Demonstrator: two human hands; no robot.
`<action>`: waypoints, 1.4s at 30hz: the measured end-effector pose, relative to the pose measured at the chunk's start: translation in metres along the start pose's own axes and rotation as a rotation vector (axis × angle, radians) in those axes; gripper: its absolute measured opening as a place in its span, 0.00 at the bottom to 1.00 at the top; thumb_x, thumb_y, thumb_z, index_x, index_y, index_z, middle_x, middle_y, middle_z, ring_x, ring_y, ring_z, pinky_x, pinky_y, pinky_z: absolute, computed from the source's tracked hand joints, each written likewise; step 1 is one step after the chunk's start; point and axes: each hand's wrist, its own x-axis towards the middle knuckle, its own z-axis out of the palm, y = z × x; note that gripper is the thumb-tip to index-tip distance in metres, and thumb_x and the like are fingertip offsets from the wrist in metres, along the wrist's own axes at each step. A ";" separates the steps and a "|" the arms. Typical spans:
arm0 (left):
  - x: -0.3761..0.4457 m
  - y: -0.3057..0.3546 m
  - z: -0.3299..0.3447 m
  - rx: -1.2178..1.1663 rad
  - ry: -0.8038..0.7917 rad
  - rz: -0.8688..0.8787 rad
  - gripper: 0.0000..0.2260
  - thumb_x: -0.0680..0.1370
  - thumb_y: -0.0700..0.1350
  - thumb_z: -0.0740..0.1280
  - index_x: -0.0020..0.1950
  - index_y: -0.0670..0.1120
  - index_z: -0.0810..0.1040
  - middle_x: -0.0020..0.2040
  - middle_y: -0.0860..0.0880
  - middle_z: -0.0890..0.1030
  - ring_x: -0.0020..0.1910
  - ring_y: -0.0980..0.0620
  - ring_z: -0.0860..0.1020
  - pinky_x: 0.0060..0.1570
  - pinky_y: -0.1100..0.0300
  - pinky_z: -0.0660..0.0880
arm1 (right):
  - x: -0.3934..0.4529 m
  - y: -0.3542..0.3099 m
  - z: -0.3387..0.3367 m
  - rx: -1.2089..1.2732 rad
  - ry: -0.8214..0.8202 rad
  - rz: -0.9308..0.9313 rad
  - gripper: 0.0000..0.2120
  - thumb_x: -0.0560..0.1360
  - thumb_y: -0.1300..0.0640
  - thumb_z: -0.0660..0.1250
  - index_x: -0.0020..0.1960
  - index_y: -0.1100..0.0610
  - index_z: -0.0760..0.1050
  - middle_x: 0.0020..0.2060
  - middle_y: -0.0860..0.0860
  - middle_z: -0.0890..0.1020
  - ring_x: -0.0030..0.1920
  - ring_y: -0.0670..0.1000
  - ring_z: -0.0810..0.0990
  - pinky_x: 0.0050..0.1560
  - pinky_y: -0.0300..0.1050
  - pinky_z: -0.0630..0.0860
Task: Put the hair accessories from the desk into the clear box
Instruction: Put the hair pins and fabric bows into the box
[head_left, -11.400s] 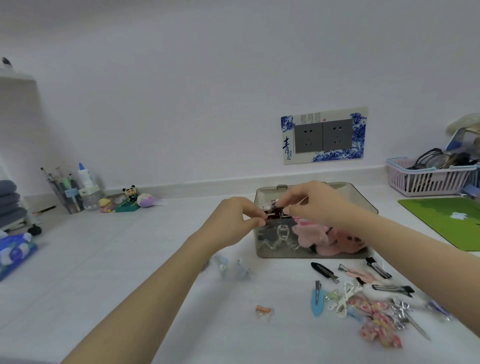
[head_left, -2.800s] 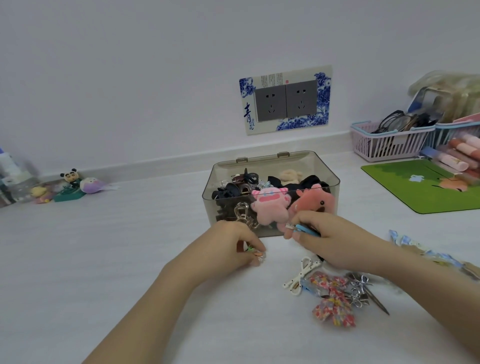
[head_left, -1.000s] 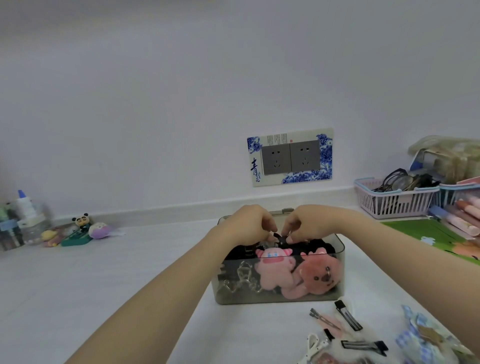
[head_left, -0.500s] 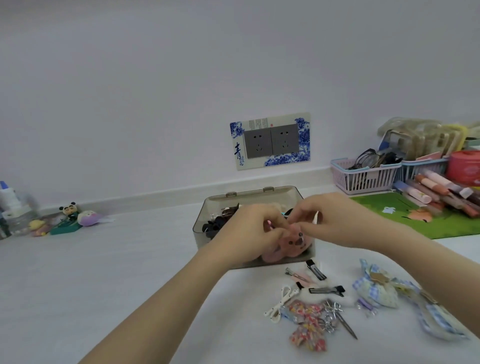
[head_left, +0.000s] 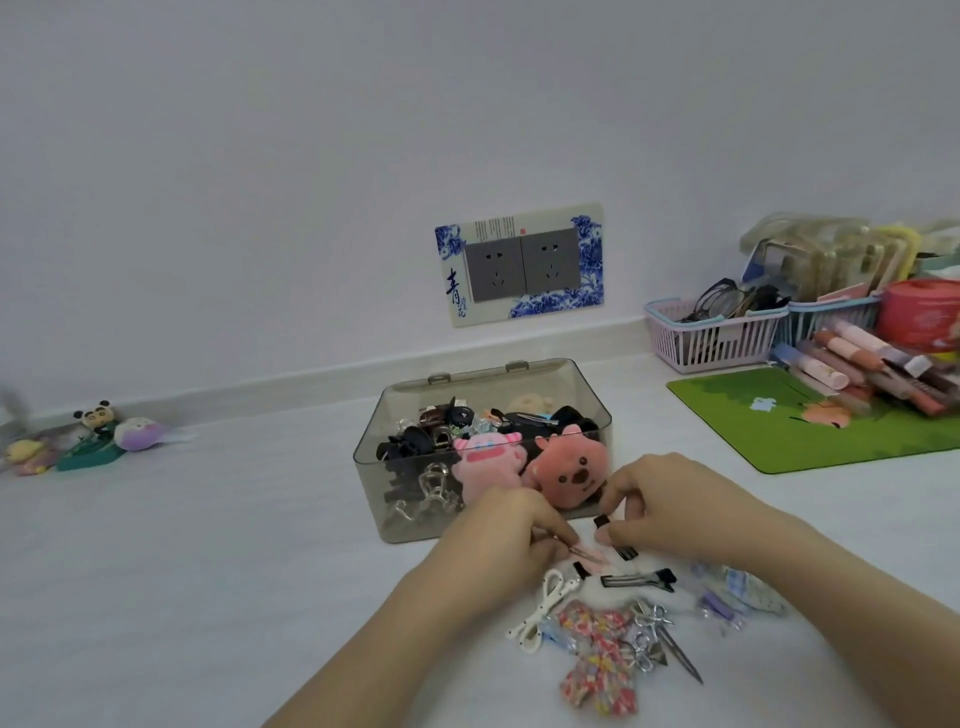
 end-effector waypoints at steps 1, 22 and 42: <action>0.001 -0.001 0.001 -0.008 -0.001 0.001 0.09 0.74 0.40 0.67 0.50 0.50 0.84 0.50 0.54 0.83 0.48 0.56 0.79 0.52 0.57 0.77 | 0.000 0.002 0.001 0.023 -0.022 0.009 0.11 0.68 0.44 0.70 0.48 0.47 0.78 0.35 0.44 0.81 0.33 0.43 0.78 0.31 0.35 0.70; -0.014 -0.005 -0.021 -0.372 0.317 -0.026 0.16 0.69 0.33 0.72 0.37 0.56 0.81 0.40 0.57 0.82 0.37 0.62 0.78 0.41 0.70 0.76 | -0.013 0.004 -0.016 0.679 -0.097 -0.159 0.08 0.70 0.65 0.69 0.47 0.55 0.76 0.27 0.44 0.78 0.26 0.44 0.70 0.30 0.33 0.68; -0.015 -0.003 -0.016 -0.370 0.332 -0.034 0.16 0.70 0.34 0.73 0.36 0.56 0.80 0.39 0.60 0.80 0.37 0.63 0.78 0.42 0.71 0.76 | -0.020 0.001 -0.004 -0.061 -0.267 -0.228 0.10 0.72 0.52 0.66 0.53 0.49 0.77 0.44 0.45 0.79 0.42 0.44 0.76 0.39 0.32 0.70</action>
